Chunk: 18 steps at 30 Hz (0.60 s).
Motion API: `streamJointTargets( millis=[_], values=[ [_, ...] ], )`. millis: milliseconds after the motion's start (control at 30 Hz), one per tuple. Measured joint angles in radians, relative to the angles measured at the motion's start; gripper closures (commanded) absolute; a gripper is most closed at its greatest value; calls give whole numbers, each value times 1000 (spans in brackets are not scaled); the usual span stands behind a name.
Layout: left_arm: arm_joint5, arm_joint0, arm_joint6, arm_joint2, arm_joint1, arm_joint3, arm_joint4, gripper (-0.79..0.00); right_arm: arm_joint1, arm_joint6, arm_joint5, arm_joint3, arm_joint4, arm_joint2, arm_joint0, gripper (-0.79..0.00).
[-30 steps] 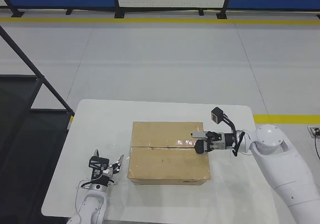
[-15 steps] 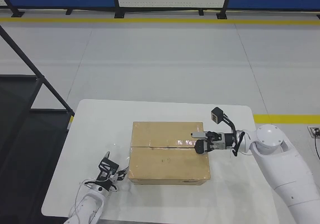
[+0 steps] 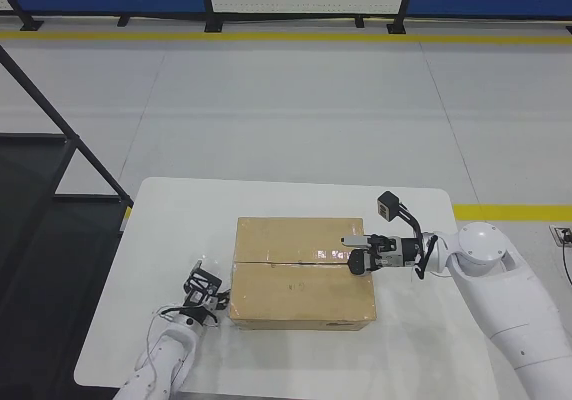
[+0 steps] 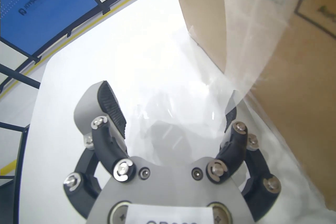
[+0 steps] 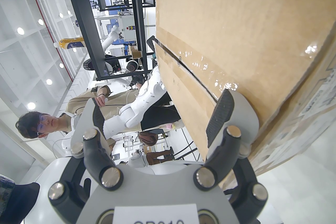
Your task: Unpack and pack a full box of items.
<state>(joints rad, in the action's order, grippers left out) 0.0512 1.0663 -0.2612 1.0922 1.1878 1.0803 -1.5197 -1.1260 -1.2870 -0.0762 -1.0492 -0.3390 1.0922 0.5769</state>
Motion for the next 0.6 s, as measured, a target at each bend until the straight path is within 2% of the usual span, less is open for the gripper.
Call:
streamJointTargets(
  millis=[267, 600],
  values=[
    [68, -27, -22, -30, 23, -42, -27, -785, 0, 0, 0, 0, 0, 0, 0, -785],
    [195, -43, -30, -13, 52, -63, 59, -785, 0, 0, 0, 0, 0, 0, 0, -785]
  ],
)
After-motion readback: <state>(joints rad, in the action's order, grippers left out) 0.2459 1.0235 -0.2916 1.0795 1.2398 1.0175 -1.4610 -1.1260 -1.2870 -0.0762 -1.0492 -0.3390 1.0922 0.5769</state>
